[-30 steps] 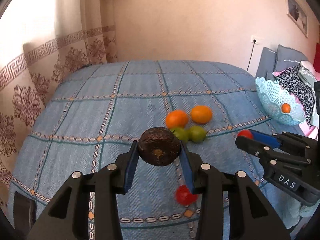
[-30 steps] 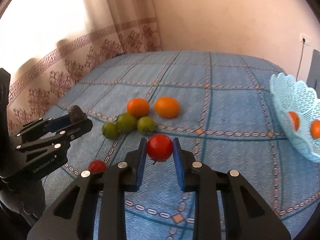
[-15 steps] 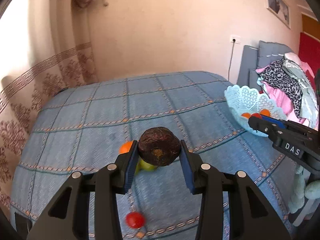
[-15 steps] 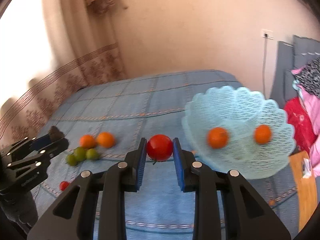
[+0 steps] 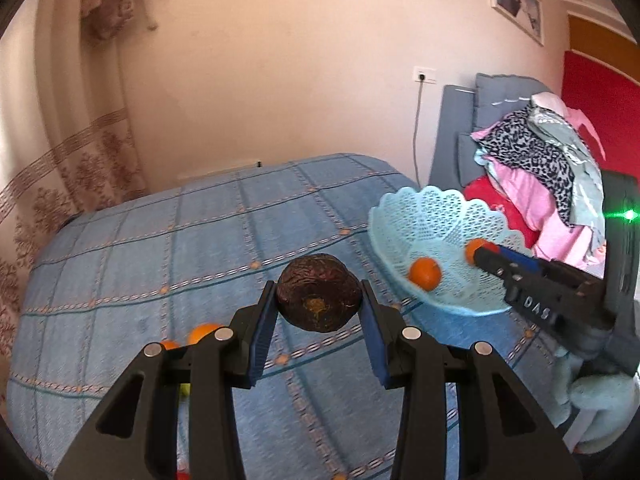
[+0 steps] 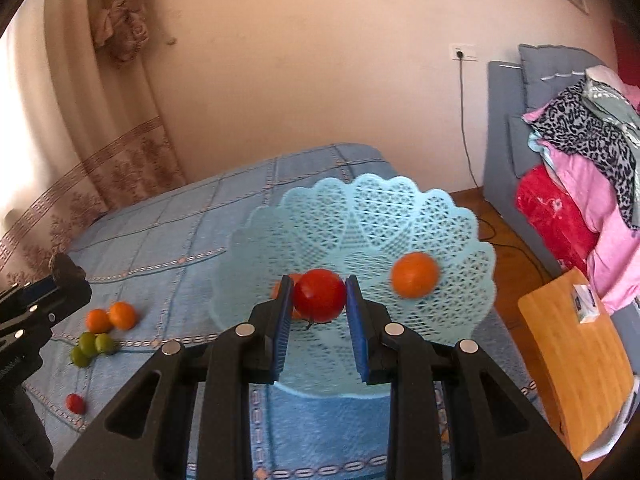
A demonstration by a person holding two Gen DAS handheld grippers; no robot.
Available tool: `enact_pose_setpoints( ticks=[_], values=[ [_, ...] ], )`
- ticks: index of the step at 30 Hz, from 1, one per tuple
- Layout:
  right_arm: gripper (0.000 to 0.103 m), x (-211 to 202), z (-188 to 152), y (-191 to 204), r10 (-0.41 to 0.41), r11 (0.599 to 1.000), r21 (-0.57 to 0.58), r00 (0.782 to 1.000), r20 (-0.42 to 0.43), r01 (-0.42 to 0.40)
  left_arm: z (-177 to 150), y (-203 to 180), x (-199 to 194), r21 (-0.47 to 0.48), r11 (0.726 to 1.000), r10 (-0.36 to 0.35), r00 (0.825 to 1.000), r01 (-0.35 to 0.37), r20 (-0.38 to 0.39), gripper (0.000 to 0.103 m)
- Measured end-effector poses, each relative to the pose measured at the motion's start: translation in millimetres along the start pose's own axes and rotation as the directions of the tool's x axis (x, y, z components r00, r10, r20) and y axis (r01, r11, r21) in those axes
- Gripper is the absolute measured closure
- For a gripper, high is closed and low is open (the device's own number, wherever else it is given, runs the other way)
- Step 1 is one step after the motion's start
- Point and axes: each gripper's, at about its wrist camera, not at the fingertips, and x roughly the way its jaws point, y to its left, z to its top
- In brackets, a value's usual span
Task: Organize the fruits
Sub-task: 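Carry the tomato and dark fruit into the basket and open both tools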
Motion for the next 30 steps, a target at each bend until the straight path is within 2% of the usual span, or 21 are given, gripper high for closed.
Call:
enact_pose_setpoints(
  ticks=[1,2,4,16,19,27,28,30],
  values=[
    [0.073,0.8,-0.4,-3.6,-0.011,1.0,0.01,1.0,0.001,0.011,1.9,-3.9,3.6,0.003,1.0,-0.007,1.0,0.007,-0.002,0.062],
    [0.062,1.3,-0.7,-6.1,-0.016,1.0,0.022,1.0,0.006,0.016,3.8,-7.7,7.8,0.007,1.0,-0.013,1.0,0.013,-0.006,0.062],
    [0.057,1.4,-0.3,-10.6,-0.025,0.999,0.039,0.999,0.022,0.024,8.1,-16.9,18.6,0.014,1.0,-0.023,1.0,0.024,-0.019,0.062],
    [0.057,-2.5,0.0,-37.4,-0.118,0.984,0.14,0.99,0.08,0.106,20.6,-49.2,57.6,0.049,0.994,-0.094,0.994,0.096,-0.047,0.062],
    [0.048,-3.1,-0.5,-42.1,-0.136,0.979,0.163,0.987,0.089,0.12,23.2,-55.0,67.9,0.049,0.992,-0.111,0.992,0.114,-0.062,0.062],
    [0.047,0.3,-2.0,-52.3,-0.172,0.967,0.201,0.982,0.075,0.155,22.6,-70.2,87.9,0.044,0.986,-0.154,0.983,0.159,-0.102,0.062],
    [0.047,0.3,-1.7,-53.0,-0.173,0.967,0.202,0.982,0.074,0.155,21.8,-70.2,88.6,0.036,0.985,-0.164,0.98,0.169,-0.109,0.061],
    [0.047,-0.6,-1.9,-52.4,-0.181,0.967,0.197,0.98,0.082,0.162,21.3,-68.0,90.1,0.015,0.985,-0.172,0.98,0.174,-0.104,0.047]
  ],
)
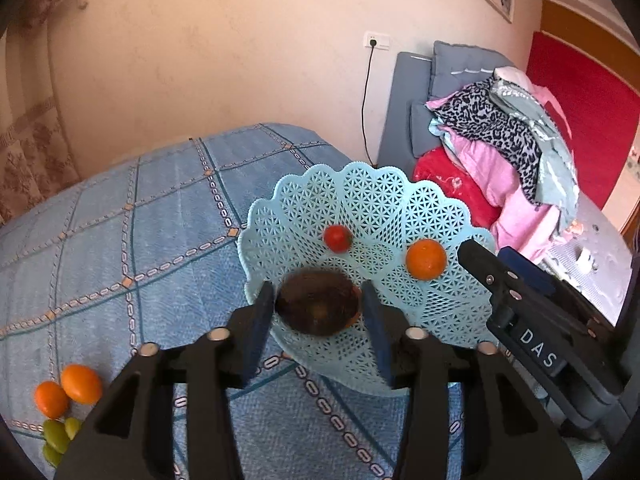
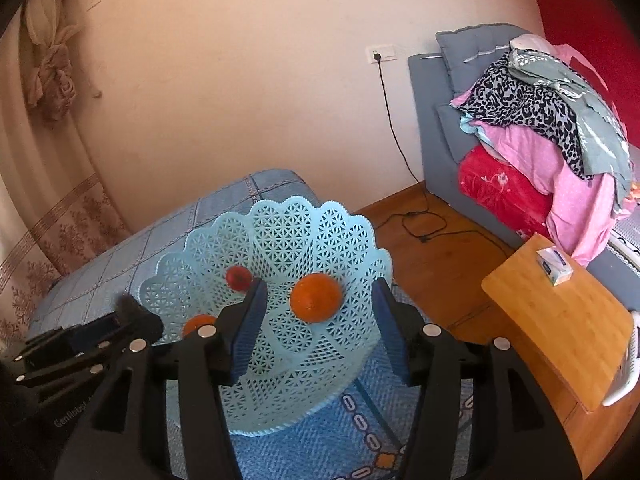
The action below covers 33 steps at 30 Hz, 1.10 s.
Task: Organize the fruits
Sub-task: 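Carry the tomato and dark fruit into the basket and open both tools, then move both tools back from the basket toward the oranges and green tomatoes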
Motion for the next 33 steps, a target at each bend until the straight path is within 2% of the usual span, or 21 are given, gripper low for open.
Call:
enact_pose_setpoints(
  ticks=[1,2,9,11,13,26,33],
  values=[
    [0.047,-1.5,-0.4,1.2,-0.008,1.0,-0.008,1.0,0.012,0.008,0.2,1.3,-1.6,-0.003,1.0,0.005,1.0,-0.005,0.009,0.038],
    [0.046,-3.1,-0.8,2.3,-0.018,1.0,-0.015,1.0,0.024,0.018,0.8,3.2,-3.8,-0.007,1.0,0.01,1.0,-0.01,0.022,0.035],
    [0.044,-7.3,-2.7,4.9,-0.009,1.0,-0.029,0.999,0.049,0.01,5.0,18.9,-13.8,-0.048,0.998,0.04,0.998,-0.038,0.043,0.031],
    [0.044,-7.6,-3.5,7.0,-0.002,0.999,-0.036,0.999,0.053,0.004,5.5,22.1,-16.8,-0.052,0.997,0.054,0.997,-0.051,0.051,0.023],
    [0.044,-7.8,-4.2,9.1,0.005,0.999,-0.044,0.998,0.055,-0.003,5.6,24.8,-18.9,-0.058,0.996,0.069,0.996,-0.066,0.056,0.02],
    [0.044,-9.7,-5.5,11.7,0.018,0.999,-0.05,0.998,0.063,-0.015,-0.4,34.7,-18.3,-0.044,0.988,0.147,0.989,-0.146,0.031,0.02],
    [0.044,-10.5,-6.4,14.7,0.027,0.998,-0.059,0.998,0.065,-0.023,-4.3,42.1,-19.3,-0.049,0.986,0.159,0.987,-0.157,0.022,0.02]
  ],
)
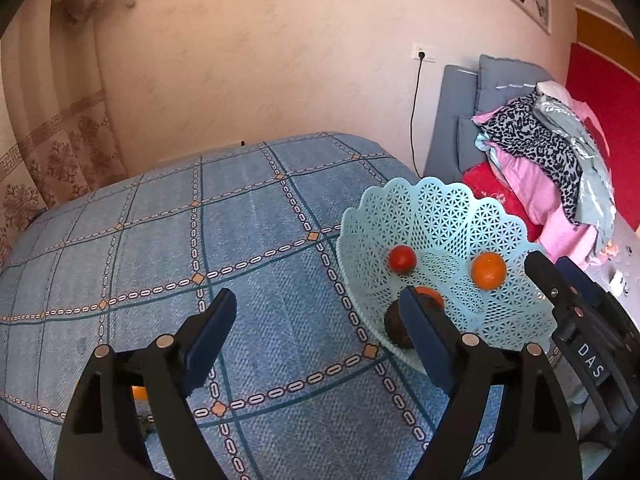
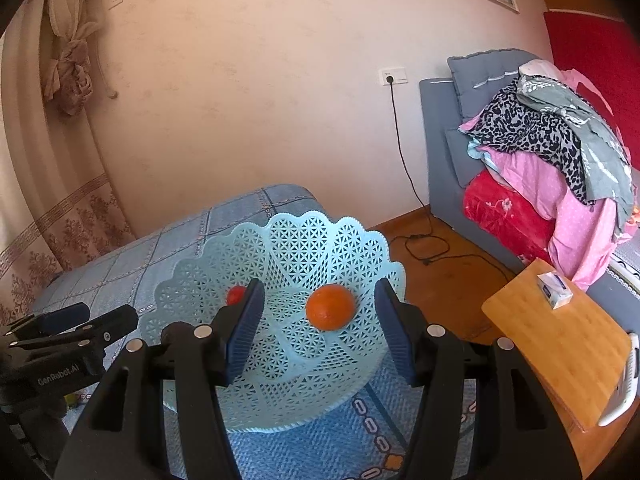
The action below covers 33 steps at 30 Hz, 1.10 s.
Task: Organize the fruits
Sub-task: 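Move both tools back from the basket toward the oranges and green tomatoes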
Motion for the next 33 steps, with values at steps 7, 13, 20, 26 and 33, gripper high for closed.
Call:
enact_pose_setpoints(
  ticks=[7,13,20,26,33],
  values=[
    [0.043,-3.2,-0.2,5.6,0.024,0.999,-0.024,1.0,0.003,-0.024,-0.6,10.5,-12.3,-0.007,1.0,0.02,1.0,-0.02,0.011,0.018],
    [0.043,-8.5,0.4,15.0,0.056,0.997,-0.056,0.998,0.002,-0.055,-7.0,33.2,-29.1,-0.024,0.998,0.051,0.998,-0.05,0.027,0.018],
    [0.043,-14.1,-0.7,29.1,0.118,0.989,-0.083,0.992,-0.032,-0.12,-20.5,68.9,-47.6,-0.057,0.993,0.106,0.994,-0.104,0.029,0.018],
    [0.034,-21.7,-4.5,45.4,0.171,0.977,-0.115,0.983,-0.07,-0.178,-31.7,104.6,-54.7,-0.098,0.978,0.186,0.983,-0.186,-0.007,0.018],
    [0.031,-31.7,-11.5,67.2,0.205,0.96,-0.178,0.975,-0.086,-0.217,-46.9,147.0,-45.5,-0.135,0.956,0.247,0.964,-0.26,-0.102,0.018]
  ],
)
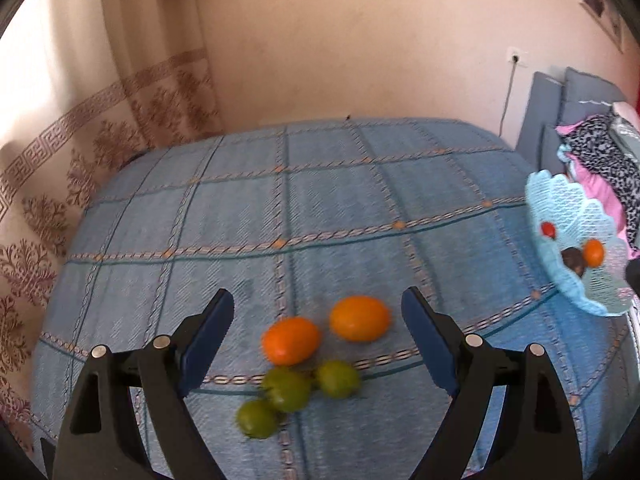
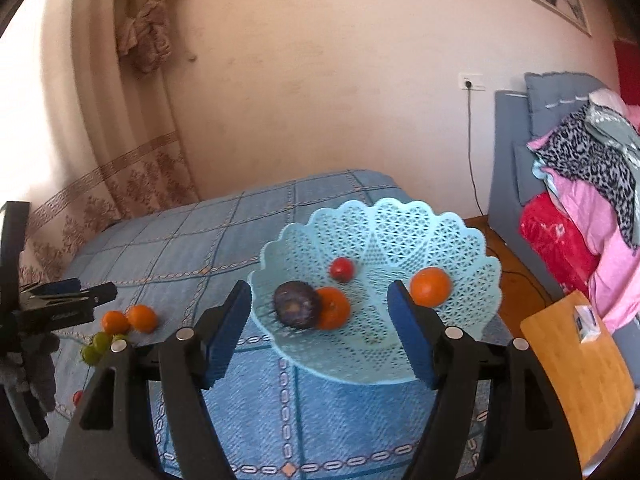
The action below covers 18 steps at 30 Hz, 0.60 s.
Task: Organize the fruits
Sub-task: 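Move both tools back from the basket toward the oranges and green tomatoes, then grasp an oval orange with the left tool while the right tool grasps another orange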
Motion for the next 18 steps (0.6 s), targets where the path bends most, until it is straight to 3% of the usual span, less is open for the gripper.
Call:
enact_pose_setpoints(
  ticks=[12,18],
  values=[
    [0.031,9.1,-9.8,19.0,0.028,0.998,-0.054,0.999,-0.047,-0.031,-14.9,32.0,43.4,-0.043,0.999,-0.012,0.994,0.007,-0.112,0.018],
    [0.031,13.3,-14.4,23.4,0.035,0.997,-0.07,0.997,-0.065,-0.04,-17.3,38.2,52.4,-0.057,0.998,-0.044,0.992,0.037,-0.121,0.028]
  ],
)
